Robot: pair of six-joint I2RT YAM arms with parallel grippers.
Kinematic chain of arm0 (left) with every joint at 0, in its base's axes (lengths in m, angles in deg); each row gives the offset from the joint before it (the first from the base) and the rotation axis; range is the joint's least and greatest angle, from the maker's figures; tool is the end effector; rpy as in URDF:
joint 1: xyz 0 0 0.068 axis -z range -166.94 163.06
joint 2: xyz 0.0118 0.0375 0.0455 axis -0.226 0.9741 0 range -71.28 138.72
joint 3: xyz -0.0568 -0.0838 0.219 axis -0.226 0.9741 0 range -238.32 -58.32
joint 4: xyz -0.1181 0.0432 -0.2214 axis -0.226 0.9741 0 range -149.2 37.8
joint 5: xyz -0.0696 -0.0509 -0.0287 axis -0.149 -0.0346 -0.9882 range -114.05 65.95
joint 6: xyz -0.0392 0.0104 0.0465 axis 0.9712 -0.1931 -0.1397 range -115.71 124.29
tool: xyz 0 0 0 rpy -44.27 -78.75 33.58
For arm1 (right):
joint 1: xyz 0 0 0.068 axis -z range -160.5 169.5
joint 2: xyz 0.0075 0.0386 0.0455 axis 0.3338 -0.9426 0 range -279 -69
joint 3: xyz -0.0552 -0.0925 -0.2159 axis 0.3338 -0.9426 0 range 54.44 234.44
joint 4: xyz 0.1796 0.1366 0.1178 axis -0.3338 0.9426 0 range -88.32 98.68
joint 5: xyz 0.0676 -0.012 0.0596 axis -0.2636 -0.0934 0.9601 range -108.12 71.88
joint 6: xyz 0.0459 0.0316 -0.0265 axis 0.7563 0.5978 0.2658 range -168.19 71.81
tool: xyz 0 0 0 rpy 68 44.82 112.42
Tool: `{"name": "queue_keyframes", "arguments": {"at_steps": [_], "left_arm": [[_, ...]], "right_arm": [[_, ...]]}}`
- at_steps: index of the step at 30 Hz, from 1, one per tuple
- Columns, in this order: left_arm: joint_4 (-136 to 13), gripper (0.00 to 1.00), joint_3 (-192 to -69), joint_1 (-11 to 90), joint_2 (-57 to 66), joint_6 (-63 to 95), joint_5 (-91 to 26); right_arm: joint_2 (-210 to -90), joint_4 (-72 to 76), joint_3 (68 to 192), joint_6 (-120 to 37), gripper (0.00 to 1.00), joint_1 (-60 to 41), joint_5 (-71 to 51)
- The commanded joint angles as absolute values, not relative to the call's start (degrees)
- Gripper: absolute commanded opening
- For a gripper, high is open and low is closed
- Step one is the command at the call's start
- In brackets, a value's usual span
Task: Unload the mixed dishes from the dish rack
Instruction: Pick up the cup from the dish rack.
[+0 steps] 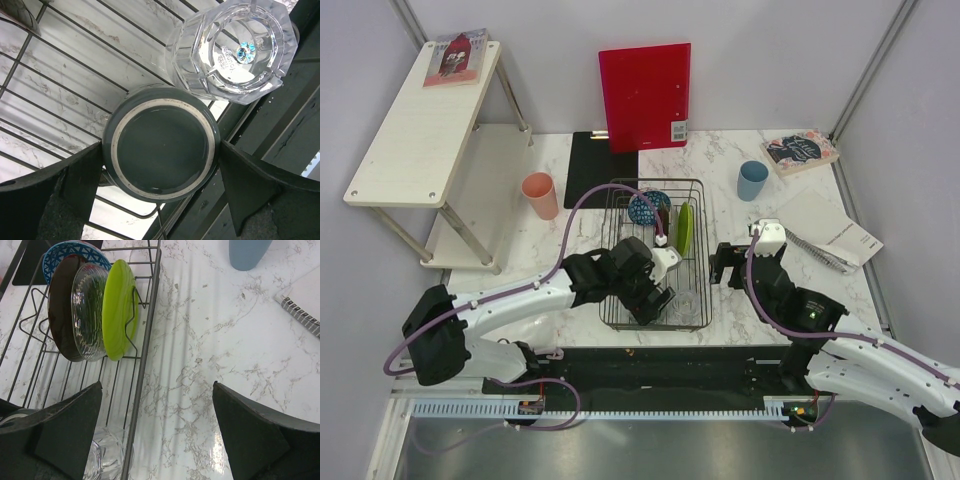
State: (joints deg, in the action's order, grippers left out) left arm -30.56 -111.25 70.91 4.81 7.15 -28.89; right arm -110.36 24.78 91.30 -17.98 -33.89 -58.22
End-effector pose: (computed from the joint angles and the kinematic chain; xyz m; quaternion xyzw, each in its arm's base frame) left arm 0.1462 -0.2399 0.2050 0.4481 0.8311 -0.1996 0.2620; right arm 0.1344 0.1307 0.2568 0.0126 0.8228 0.1057 0.5582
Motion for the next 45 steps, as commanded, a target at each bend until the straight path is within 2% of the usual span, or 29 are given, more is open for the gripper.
{"name": "queue_keyframes", "arguments": {"at_steps": [1,7,13,16,17,19,20,36,45], "left_arm": [[-31.78,1.00,-112.28,71.16,6.76,4.73,-28.89],[-32.92,0.98,-112.20,71.16,8.78,4.91,-29.24],[-32.31,0.73,-112.37,71.16,8.62,5.00,-30.03],[-31.69,0.53,-112.81,71.16,6.60,5.00,-29.24],[-31.60,0.36,-112.90,71.16,5.98,5.08,-28.89],[-30.55,0.17,-113.42,71.16,4.40,5.26,-28.54],[-30.20,0.02,-113.60,71.16,3.87,5.43,-27.93],[-28.61,0.02,-119.66,71.07,-5.89,7.19,-19.31],[-33.44,0.02,-121.86,68.09,-9.92,15.97,-21.49]], "right_arm": [[-110.66,22.95,90.65,-18.05,0.98,-33.76,-58.46],[-111.27,22.69,90.65,-18.14,0.98,-33.85,-58.20],[-111.19,22.69,90.65,-17.96,0.98,-33.85,-58.20],[-111.27,22.69,90.83,-17.96,0.98,-33.85,-58.02],[-111.27,22.69,90.83,-17.96,0.98,-33.85,-58.02],[-111.54,22.69,91.09,-17.96,0.98,-33.85,-57.85],[-111.71,22.69,91.18,-17.96,0.98,-33.85,-57.67],[-110.75,22.34,92.67,-17.17,0.98,-33.85,-56.18],[-105.14,22.07,94.52,-13.13,0.98,-33.85,-56.53]]}}
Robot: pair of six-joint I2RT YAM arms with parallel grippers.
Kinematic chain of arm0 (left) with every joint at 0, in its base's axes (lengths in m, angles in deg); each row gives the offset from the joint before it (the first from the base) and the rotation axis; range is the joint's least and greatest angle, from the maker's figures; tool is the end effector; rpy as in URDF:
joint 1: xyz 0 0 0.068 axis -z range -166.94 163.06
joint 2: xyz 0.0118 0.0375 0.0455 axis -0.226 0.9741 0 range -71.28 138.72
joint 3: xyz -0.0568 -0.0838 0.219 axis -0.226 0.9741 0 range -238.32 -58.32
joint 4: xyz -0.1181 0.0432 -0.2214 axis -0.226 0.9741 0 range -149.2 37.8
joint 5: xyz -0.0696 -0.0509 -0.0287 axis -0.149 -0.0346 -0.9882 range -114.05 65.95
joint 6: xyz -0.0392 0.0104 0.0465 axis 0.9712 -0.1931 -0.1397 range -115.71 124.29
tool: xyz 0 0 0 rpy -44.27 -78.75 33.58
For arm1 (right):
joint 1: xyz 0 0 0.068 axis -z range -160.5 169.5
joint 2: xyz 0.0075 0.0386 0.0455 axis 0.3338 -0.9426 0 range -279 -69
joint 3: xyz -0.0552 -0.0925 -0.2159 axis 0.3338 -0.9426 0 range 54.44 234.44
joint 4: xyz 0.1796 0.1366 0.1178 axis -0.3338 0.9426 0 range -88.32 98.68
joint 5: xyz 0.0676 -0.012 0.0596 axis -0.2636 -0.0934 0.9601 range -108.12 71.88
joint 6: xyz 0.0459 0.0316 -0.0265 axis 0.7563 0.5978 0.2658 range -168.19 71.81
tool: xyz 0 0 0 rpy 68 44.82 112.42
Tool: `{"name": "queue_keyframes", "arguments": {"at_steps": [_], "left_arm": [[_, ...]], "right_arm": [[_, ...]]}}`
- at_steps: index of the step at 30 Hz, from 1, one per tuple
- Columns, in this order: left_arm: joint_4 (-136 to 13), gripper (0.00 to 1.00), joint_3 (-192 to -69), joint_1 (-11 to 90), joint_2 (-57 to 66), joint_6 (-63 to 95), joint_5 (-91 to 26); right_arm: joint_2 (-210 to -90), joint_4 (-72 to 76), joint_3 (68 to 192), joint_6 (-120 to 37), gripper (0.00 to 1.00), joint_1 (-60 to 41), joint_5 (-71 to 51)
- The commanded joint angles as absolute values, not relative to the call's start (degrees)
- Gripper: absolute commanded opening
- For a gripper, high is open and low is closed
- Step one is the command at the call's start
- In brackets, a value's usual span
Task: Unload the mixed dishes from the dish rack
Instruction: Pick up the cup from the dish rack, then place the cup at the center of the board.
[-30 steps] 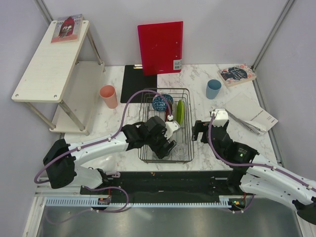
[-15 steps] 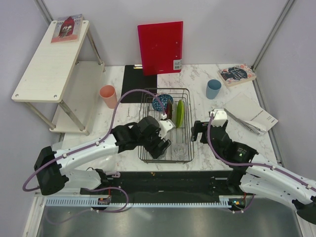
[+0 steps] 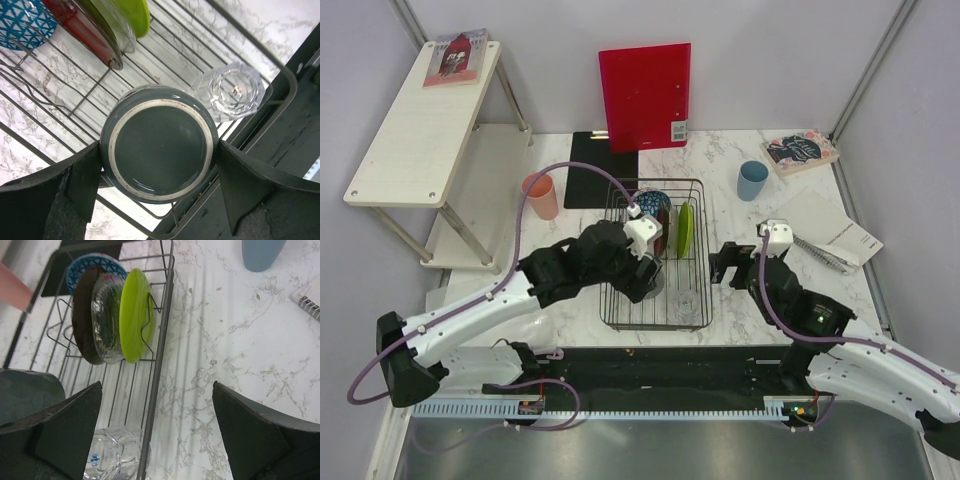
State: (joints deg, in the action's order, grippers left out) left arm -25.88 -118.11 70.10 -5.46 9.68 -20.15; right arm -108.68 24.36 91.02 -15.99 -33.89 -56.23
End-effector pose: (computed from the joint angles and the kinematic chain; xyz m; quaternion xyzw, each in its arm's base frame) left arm 0.1447 -0.2173 0.2828 0.3804 0.8195 -0.1952 0.3816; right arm 0.1316 0.1291 0.2602 0.0234 0.8189 0.1384 0.5565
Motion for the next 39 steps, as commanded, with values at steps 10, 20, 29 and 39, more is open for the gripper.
{"name": "queue_keyframes", "arguments": {"at_steps": [10,20,29,39], "left_arm": [[-55.49,0.02,-115.54,51.13,-16.78,39.25,-54.18],[-94.59,0.02,-102.98,43.13,-17.23,63.16,-68.17],[-126.04,0.02,-98.22,40.84,-8.80,82.68,-66.86],[-133.56,0.02,-98.84,40.83,-3.17,88.49,-66.77]], "right_arm": [[-99.06,21.46,95.58,-10.75,0.98,-33.85,-57.32],[-97.74,19.09,95.49,-10.05,0.91,-33.85,-54.07],[-94.06,8.31,91.63,-12.59,0.67,-33.85,-41.36],[-95.71,-11.05,88.28,-14.27,0.77,-33.85,-28.67]]}}
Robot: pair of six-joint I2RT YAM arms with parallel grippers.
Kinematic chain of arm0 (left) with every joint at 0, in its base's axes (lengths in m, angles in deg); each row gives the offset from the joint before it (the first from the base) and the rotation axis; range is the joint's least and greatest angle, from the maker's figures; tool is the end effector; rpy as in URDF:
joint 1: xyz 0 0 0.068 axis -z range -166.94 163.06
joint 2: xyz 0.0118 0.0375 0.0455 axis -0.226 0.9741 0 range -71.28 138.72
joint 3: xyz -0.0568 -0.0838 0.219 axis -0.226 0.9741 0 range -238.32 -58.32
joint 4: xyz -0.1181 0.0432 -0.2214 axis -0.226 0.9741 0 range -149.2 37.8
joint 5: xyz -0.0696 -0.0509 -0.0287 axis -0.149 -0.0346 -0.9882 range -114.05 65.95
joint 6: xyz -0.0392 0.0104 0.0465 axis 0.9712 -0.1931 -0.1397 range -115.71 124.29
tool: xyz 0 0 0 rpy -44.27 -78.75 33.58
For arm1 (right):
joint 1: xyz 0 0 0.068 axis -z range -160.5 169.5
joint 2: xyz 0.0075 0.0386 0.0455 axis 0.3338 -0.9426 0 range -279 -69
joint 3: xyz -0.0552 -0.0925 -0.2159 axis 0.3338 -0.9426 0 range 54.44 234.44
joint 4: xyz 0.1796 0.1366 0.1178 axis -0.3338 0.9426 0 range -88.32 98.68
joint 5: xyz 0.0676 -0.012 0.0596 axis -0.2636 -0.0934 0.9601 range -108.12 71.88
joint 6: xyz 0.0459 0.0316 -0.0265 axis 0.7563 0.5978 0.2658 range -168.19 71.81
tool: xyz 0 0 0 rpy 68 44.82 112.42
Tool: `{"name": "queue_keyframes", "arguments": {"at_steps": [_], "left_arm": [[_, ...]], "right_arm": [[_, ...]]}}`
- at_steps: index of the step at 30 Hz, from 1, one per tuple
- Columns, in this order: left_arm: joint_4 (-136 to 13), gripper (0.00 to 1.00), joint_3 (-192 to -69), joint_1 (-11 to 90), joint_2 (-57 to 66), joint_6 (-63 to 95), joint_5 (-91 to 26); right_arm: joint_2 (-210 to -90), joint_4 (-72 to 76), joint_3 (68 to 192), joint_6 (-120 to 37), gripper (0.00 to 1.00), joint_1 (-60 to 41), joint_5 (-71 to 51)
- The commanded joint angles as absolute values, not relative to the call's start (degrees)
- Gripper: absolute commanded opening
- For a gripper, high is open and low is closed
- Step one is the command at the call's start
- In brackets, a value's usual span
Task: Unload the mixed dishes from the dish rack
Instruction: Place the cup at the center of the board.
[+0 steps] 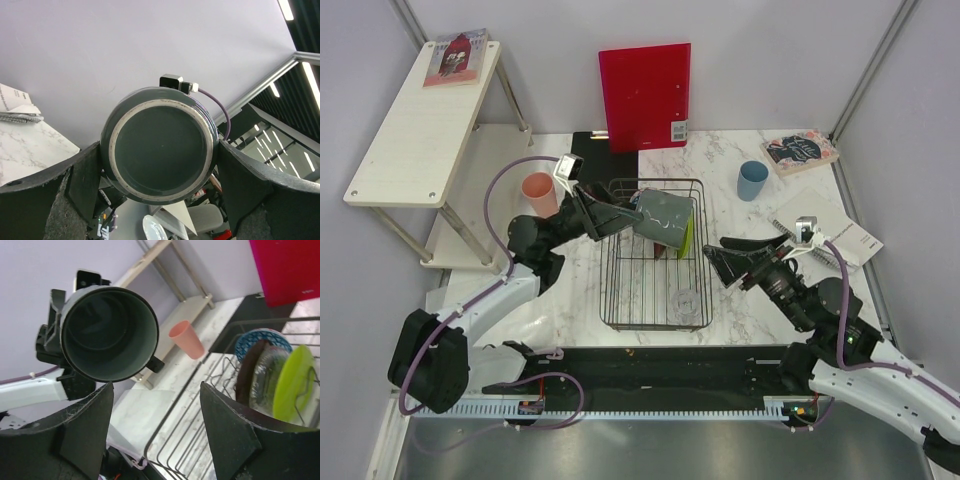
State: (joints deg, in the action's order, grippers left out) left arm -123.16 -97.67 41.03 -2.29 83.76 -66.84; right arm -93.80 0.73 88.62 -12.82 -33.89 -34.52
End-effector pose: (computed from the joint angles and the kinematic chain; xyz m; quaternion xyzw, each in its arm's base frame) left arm 0.2171 -0.1511 0.3250 0.1016 0.5318 -0.7645 0.3499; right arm 0.1008 0.1137 0.3298 0.0089 0.6434 0.4662 0.6071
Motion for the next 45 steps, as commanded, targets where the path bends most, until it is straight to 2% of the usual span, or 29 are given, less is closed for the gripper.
{"name": "queue_keyframes", "arguments": {"at_steps": [1,13,18,20,21,24,25,28,33,40,44,45], "left_arm": [[-133.64,0.02,-98.58,40.83,-2.99,88.49,-66.68],[-133.99,0.02,-96.64,40.83,-2.64,88.76,-67.38],[-135.57,0.02,-96.29,40.83,-1.94,89.90,-67.73],[-136.19,0.02,-96.02,40.83,-1.67,90.34,-67.82],[-136.71,0.02,-95.94,40.83,-1.58,90.69,-67.82],[-136.89,0.02,-95.67,40.83,-1.58,90.78,-68.08],[-136.89,0.02,-95.50,40.75,-1.50,90.78,-68.00],[-137.24,0.02,-95.32,40.83,-1.32,90.95,-68.17],[-138.82,0.02,-95.15,40.83,0.08,92.01,-68.35],[-140.85,0.02,-95.14,40.83,1.40,93.33,-68.61],[-141.90,0.02,-94.97,40.83,2.11,94.12,-68.88],[-142.08,0.02,-94.88,40.75,2.11,94.29,-68.79]], "right_arm": [[-96.50,-12.28,88.37,-14.62,0.77,-33.85,-28.32],[-111.71,-25.64,92.23,-18.04,0.77,-33.76,-25.33],[-113.82,-28.63,92.85,-20.59,0.74,-33.50,-27.26],[-114.44,-29.95,92.85,-20.86,0.70,-33.06,-27.53],[-114.70,-30.13,92.94,-20.95,0.68,-32.88,-27.26],[-115.58,-31.19,93.11,-20.69,0.42,-31.92,-26.21],[-115.93,-31.36,93.20,-20.34,0.26,-31.74,-25.42],[-116.63,-31.01,93.38,-19.90,0.14,-31.39,-24.19],[-117.78,-31.01,93.29,-19.54,0.14,-30.86,-22.43],[-120.41,-31.98,93.64,-18.84,0.33,-29.63,-19.71],[-121.64,-33.12,93.55,-18.14,0.35,-28.76,-18.30],[-121.91,-33.47,93.55,-17.87,0.31,-28.75,-18.30]]}}
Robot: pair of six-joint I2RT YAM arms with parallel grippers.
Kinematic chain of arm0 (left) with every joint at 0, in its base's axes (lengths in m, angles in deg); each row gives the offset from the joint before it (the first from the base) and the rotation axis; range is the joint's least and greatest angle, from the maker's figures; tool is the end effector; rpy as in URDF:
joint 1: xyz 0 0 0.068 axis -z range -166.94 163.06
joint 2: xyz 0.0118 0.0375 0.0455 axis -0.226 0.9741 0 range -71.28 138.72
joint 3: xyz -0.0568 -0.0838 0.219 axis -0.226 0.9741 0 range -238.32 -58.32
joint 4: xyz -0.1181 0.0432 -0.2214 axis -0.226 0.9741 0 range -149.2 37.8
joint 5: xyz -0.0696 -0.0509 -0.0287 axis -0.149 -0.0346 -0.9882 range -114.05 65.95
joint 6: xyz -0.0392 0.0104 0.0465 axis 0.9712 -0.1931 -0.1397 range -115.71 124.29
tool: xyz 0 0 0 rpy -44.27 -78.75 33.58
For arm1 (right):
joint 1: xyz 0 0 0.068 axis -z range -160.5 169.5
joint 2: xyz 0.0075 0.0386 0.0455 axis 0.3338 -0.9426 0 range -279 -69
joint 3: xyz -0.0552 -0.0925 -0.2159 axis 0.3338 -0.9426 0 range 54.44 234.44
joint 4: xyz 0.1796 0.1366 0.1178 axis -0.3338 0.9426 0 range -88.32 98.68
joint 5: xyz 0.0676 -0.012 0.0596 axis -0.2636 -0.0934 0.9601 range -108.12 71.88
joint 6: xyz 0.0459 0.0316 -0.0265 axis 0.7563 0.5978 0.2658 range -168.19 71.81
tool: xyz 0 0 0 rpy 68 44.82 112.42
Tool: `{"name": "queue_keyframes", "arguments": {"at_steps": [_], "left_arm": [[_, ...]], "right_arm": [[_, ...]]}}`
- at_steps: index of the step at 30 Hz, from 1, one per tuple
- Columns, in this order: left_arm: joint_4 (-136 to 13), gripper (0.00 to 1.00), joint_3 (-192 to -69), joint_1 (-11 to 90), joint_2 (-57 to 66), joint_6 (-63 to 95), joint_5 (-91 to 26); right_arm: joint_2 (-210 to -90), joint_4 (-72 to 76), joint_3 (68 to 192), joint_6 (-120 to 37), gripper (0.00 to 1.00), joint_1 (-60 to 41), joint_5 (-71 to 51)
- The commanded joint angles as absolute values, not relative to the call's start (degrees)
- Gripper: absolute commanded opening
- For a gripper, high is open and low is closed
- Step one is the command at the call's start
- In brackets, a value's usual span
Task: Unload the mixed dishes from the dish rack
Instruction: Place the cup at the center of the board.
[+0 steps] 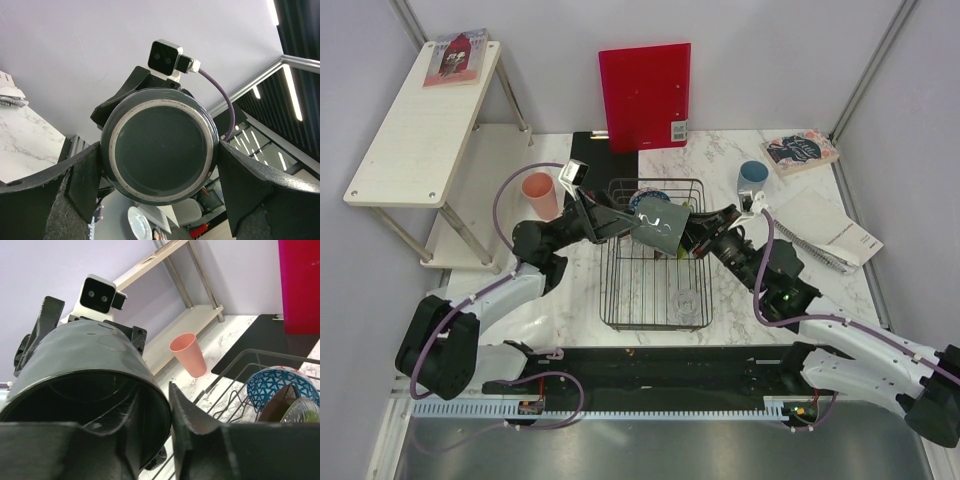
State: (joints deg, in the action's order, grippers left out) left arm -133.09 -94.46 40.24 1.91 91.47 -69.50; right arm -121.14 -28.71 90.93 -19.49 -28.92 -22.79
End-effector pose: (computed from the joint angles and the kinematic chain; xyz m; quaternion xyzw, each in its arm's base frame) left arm 0.2199 -0.1502 0.3035 0.0928 0.5302 -0.7869 0.3019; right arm 0.1617 0.1766 0.3204 -0.0726 0.6066 0.4738 0.6343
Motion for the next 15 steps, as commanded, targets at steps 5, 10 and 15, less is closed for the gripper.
{"name": "queue_keyframes", "arguments": {"at_steps": [5,10,15], "left_arm": [[-142.08,0.02,-94.79,40.83,2.46,94.38,-68.96],[-138.40,0.03,-95.58,40.83,2.90,93.77,-70.10],[-127.25,0.63,-98.39,40.83,1.67,87.36,-72.92]], "right_arm": [[-122.00,-33.47,93.47,-17.35,0.00,-27.96,-16.37],[-120.42,-30.75,94.34,-18.22,0.00,-27.87,-15.40],[-118.05,-24.26,96.54,-19.89,0.00,-27.87,-17.33]]}}
